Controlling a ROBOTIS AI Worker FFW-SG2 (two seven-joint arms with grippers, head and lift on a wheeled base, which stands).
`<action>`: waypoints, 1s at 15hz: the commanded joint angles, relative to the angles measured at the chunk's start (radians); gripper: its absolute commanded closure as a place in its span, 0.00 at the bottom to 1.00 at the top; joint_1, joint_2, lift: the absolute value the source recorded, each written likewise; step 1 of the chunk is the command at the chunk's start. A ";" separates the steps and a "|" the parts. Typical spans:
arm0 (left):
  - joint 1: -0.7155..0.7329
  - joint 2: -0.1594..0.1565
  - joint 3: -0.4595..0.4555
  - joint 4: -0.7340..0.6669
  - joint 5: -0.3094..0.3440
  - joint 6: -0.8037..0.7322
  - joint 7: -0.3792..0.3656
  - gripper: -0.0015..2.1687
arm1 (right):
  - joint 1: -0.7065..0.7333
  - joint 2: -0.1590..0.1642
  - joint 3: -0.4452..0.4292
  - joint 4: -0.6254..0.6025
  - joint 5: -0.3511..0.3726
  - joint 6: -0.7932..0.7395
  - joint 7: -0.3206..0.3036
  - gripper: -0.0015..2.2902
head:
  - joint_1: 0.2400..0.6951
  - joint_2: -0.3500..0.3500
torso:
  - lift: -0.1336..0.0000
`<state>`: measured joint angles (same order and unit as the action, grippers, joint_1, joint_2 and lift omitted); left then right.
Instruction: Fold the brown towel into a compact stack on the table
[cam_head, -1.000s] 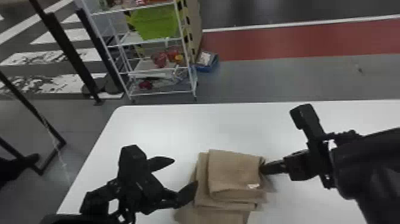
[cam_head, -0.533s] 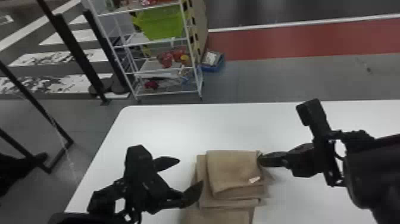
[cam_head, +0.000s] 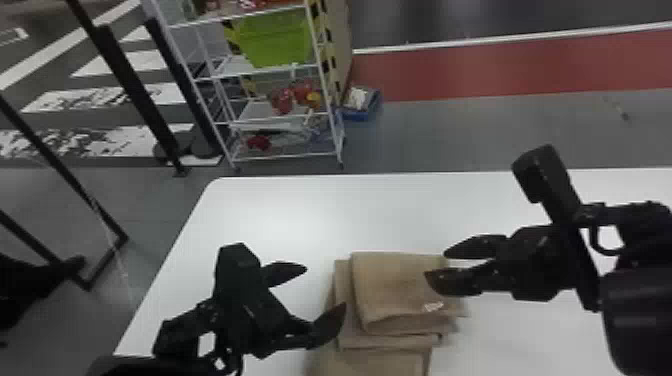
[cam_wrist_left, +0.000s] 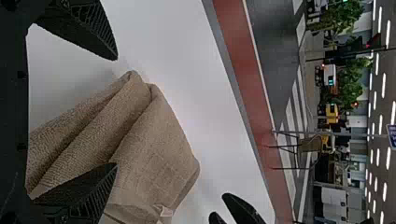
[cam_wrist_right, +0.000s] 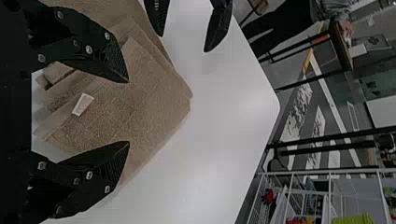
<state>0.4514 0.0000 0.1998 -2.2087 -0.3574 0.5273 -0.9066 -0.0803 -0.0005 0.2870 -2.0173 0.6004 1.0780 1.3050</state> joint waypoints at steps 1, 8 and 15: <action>0.000 -0.003 -0.002 0.001 0.000 0.000 0.000 0.03 | 0.011 -0.012 0.095 -0.008 0.122 -0.066 0.051 0.06 | 1.00 0.88 | 0.11; 0.013 -0.003 0.010 -0.014 0.005 -0.003 -0.003 0.03 | -0.001 -0.022 0.273 0.066 0.317 -0.204 0.062 0.06 | 1.00 1.00 | 0.11; 0.013 -0.003 0.015 -0.013 0.011 -0.010 -0.003 0.03 | 0.007 -0.053 0.310 0.091 0.386 -0.302 0.062 0.06 | 1.00 1.00 | 0.11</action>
<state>0.4650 0.0000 0.2119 -2.2214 -0.3474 0.5178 -0.9096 -0.0770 -0.0443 0.5939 -1.9282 0.9743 0.7990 1.3637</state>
